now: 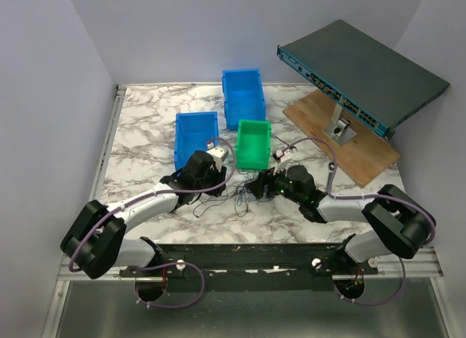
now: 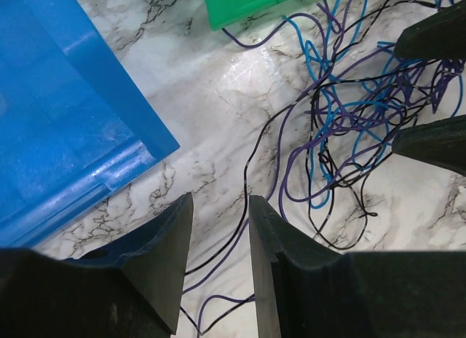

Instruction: Untangle the cables

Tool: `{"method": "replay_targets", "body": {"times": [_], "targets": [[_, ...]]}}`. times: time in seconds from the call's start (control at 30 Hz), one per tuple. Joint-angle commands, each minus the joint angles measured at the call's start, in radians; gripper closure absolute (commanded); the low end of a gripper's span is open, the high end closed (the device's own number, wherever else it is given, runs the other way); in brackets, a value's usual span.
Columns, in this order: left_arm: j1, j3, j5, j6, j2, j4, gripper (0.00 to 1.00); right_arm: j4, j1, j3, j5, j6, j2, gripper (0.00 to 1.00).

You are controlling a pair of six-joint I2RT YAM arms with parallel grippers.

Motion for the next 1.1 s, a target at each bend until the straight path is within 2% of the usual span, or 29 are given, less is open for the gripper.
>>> {"method": "replay_targets", "body": {"times": [0.0, 0.1, 0.23, 0.3, 0.57, 0.83, 1.0, 1.07], "targets": [[-0.006, 0.051, -0.028, -0.007, 0.052, -0.048, 0.62, -0.046, 0.006, 0.033, -0.045, -0.004, 0.031, 0.34], [-0.007, 0.053, -0.023, -0.006, 0.058, -0.048, 0.67, -0.047, 0.01, 0.037, -0.055, -0.005, 0.04, 0.37], [-0.007, 0.059, -0.004, 0.002, 0.066, -0.05, 0.94, -0.043, 0.011, 0.045, -0.062, -0.006, 0.048, 0.4], [-0.006, 0.058, 0.009, 0.009, 0.062, -0.045, 1.0, -0.036, 0.011, 0.041, -0.052, -0.003, 0.042, 0.4], [-0.007, -0.023, 0.029, 0.021, -0.076, 0.042, 1.0, -0.017, 0.011, 0.024, -0.017, -0.002, 0.009, 0.38], [-0.007, -0.105, 0.022, 0.016, -0.231, 0.131, 1.0, -0.016, 0.011, 0.017, 0.034, 0.007, -0.003, 0.27], [-0.007, -0.173, 0.029, -0.025, -0.361, 0.219, 1.0, -0.118, 0.011, 0.076, 0.138, 0.025, 0.054, 0.27], [-0.004, -0.143, 0.036, -0.066, -0.395, 0.19, 1.0, -0.181, 0.011, 0.112, 0.204, 0.051, 0.087, 0.26]]}}
